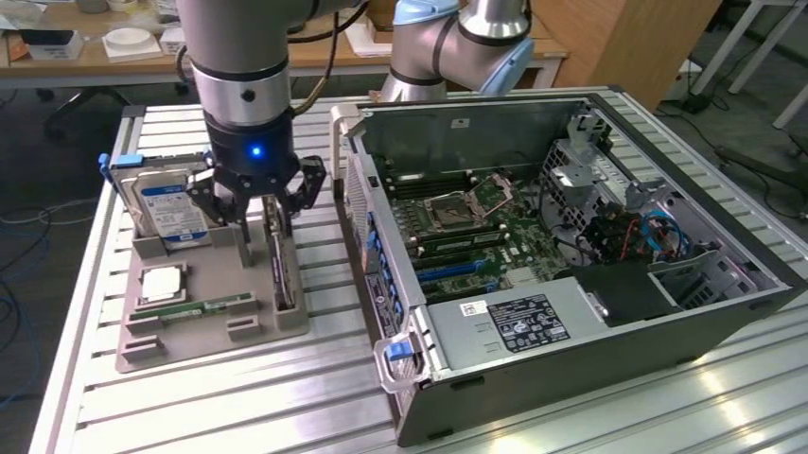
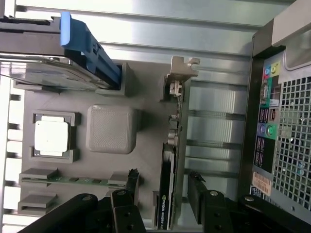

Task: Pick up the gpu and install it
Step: 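Pick up the gpu and move the gpu toward the slot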

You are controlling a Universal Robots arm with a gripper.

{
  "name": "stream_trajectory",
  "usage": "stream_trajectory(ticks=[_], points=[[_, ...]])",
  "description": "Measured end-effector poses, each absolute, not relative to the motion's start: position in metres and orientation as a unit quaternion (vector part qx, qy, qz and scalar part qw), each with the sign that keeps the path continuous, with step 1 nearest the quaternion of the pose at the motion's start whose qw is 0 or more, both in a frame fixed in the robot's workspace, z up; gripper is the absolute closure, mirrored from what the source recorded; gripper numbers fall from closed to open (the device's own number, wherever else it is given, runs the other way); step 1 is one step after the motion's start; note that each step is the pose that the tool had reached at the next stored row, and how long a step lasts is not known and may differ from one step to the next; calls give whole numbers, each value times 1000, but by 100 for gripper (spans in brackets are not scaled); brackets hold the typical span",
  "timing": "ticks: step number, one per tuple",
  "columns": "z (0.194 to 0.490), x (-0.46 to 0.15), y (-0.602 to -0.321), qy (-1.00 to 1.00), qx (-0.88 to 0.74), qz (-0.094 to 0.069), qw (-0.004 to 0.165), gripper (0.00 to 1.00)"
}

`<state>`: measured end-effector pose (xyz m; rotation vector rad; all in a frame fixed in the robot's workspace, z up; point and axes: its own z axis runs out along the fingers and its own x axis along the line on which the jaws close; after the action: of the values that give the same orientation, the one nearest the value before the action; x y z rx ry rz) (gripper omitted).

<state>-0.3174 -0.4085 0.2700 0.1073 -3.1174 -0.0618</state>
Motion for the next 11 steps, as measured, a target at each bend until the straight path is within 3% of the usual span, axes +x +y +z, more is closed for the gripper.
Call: stream_trajectory(ticks=[11], points=[[251,-316,-409,-999,23,-20,10,47]])
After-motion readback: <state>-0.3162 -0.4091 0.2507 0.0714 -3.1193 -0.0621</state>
